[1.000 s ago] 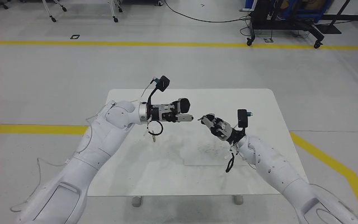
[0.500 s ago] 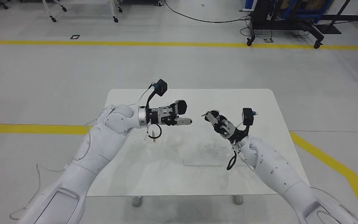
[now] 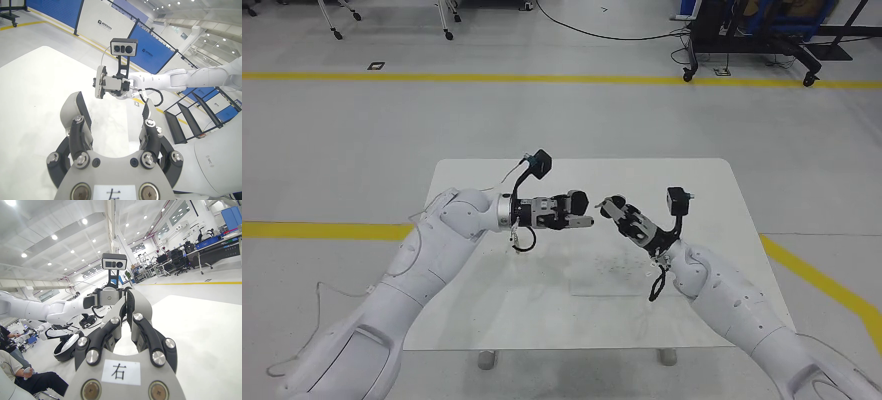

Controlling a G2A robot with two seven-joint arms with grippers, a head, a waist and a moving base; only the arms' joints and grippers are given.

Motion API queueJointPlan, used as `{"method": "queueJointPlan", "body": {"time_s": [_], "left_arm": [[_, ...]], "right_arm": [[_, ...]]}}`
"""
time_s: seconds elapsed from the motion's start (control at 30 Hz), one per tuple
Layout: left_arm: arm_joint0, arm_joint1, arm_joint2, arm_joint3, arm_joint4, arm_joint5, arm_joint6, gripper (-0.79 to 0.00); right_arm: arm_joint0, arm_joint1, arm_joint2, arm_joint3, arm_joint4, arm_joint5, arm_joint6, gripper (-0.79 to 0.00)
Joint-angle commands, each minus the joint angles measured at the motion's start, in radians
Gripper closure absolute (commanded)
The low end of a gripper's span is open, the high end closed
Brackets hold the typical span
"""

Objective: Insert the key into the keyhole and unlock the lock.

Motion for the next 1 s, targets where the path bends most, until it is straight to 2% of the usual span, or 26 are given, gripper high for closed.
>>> {"method": "queueJointPlan", "body": {"time_s": [0.0, 0.13, 0.6, 0.73, 0.93, 0.97], "left_arm": [[-0.007, -0.004, 0.009, 0.014, -0.005, -0.005, 0.005, -0.505], [-0.019, -0.008, 0.025, 0.036, -0.018, -0.018, 0.018, -0.391], [-0.047, -0.019, 0.071, 0.073, -0.041, -0.018, 0.018, -0.366], [-0.054, -0.023, 0.083, 0.083, -0.044, -0.018, 0.018, -0.283], [-0.064, -0.03, 0.093, 0.103, -0.052, -0.018, 0.018, -0.203], [-0.065, -0.031, 0.094, 0.106, -0.054, -0.018, 0.018, -0.129]], "right_arm": [[-0.003, 0.001, 0.005, -0.007, 0.003, 0.0, 0.011, 0.0], [-0.009, 0.002, 0.016, -0.014, 0.009, 0.0, 0.032, 0.0], [-0.012, -0.011, 0.041, -0.008, 0.006, 0.0, 0.078, 0.0], [-0.013, -0.015, 0.048, -0.008, 0.002, 0.0, 0.085, 0.0], [-0.012, -0.022, 0.053, -0.003, 0.002, 0.0, 0.1, 0.0], [-0.012, -0.023, 0.054, -0.002, 0.0, 0.0, 0.103, 0.0]]}}
